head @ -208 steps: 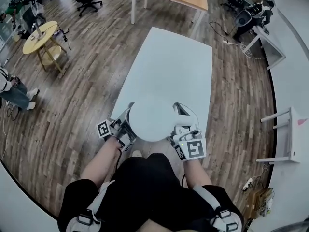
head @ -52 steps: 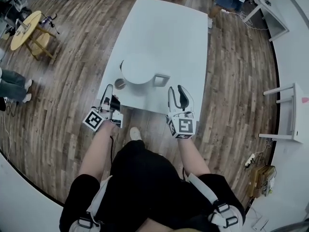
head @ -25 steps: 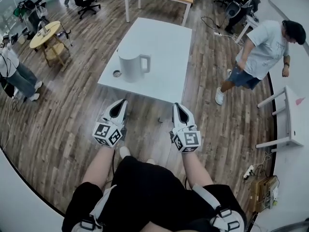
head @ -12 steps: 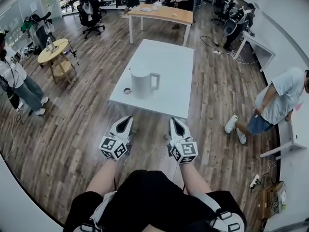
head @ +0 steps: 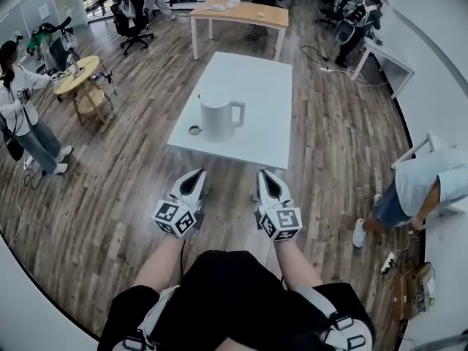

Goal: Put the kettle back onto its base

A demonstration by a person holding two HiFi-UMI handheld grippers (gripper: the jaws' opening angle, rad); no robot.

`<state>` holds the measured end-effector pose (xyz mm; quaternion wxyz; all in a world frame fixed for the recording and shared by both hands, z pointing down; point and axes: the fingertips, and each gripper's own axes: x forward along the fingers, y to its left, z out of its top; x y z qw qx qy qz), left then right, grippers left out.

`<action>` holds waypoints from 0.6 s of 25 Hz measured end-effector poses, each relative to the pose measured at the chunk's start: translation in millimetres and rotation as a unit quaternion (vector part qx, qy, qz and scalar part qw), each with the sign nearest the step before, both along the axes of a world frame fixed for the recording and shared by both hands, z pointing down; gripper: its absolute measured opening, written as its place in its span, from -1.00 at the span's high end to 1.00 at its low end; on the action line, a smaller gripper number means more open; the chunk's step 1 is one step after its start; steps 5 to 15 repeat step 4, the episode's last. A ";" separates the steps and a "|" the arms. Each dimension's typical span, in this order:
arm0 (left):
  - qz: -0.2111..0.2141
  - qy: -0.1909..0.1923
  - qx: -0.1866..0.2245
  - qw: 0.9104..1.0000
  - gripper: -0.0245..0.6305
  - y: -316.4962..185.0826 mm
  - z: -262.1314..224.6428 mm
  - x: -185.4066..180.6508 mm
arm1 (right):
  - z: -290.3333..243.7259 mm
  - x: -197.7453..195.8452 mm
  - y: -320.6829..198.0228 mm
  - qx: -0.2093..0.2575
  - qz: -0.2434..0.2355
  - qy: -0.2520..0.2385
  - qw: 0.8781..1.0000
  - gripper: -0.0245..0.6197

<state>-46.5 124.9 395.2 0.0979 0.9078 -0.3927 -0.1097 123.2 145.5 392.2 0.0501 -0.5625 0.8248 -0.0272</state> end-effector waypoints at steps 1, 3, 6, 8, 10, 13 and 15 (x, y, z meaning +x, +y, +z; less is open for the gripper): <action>0.001 0.000 0.000 1.000 0.93 1.4 0.3 -0.3 | -0.3 -0.4 1.5 0.000 0.001 0.000 1.000 0.91; 0.004 0.000 0.000 1.000 0.93 4.5 1.1 -0.4 | -0.5 -1.1 4.9 0.000 0.002 -0.001 1.000 0.91; 0.005 0.000 -0.001 1.000 0.93 6.1 1.5 -0.4 | -0.4 -1.5 6.6 0.000 0.002 -0.002 1.000 0.91; 0.005 0.000 -0.001 1.000 0.93 6.1 1.5 -0.4 | -0.4 -1.5 6.6 0.000 0.002 -0.002 1.000 0.91; 0.005 0.000 -0.001 1.000 0.93 6.1 1.5 -0.4 | -0.4 -1.5 6.6 0.000 0.002 -0.002 1.000 0.91; 0.005 0.000 -0.001 1.000 0.93 6.1 1.5 -0.4 | -0.4 -1.5 6.6 0.000 0.002 -0.002 1.000 0.91; 0.005 0.000 -0.001 1.000 0.93 6.1 1.5 -0.4 | -0.4 -1.5 6.6 0.000 0.002 -0.002 1.000 0.91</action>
